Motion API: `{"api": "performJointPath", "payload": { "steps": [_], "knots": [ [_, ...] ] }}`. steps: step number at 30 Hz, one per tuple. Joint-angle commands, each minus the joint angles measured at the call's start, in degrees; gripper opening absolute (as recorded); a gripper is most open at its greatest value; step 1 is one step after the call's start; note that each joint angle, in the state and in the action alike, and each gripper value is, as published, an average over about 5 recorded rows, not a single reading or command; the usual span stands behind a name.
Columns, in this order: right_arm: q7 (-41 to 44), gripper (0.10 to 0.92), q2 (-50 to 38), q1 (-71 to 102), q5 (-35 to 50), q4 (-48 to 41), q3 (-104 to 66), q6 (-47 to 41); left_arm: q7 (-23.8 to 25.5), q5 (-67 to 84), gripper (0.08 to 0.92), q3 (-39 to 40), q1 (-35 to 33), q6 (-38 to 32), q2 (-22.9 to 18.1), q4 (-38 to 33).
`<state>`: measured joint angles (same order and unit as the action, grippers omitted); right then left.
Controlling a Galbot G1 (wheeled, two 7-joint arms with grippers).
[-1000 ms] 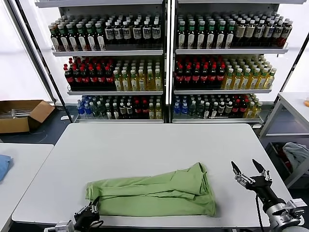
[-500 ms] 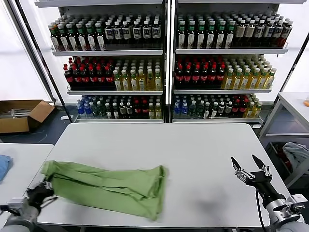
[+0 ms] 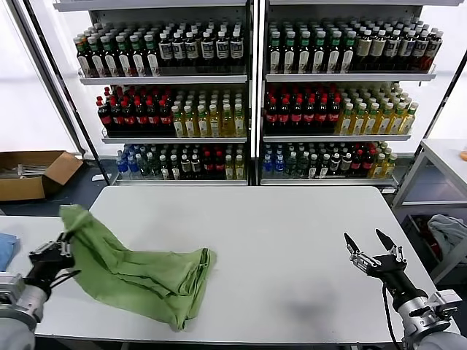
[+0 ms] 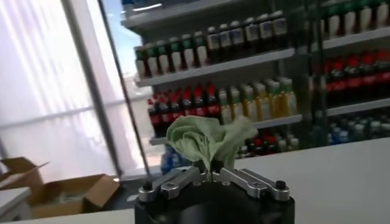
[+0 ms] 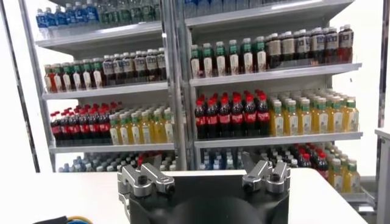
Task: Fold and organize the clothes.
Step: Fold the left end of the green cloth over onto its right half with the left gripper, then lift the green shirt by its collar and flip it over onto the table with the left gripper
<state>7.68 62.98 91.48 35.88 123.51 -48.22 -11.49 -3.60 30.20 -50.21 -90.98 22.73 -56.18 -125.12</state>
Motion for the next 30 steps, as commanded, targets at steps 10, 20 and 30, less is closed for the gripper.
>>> {"api": "performJointPath", "payload": {
  "steps": [10,20,30],
  "knots": [
    [0.24,0.823,0.25,0.70,0.35,-0.23,-0.98,0.21,0.44,-10.46,0.105,31.80,1.82,1.17,-13.27,0.23],
    [0.15,0.823,-0.09,-0.15,0.43,-1.05,-0.84,0.20,2.88,-14.57,0.333,39.00,-0.67,1.73,-14.92,1.32],
    [0.12,0.823,-0.06,-0.70,0.69,-1.66,-0.71,0.22,2.61,-8.72,0.619,28.04,-1.16,4.33,-9.71,-9.06]
  ]
}}
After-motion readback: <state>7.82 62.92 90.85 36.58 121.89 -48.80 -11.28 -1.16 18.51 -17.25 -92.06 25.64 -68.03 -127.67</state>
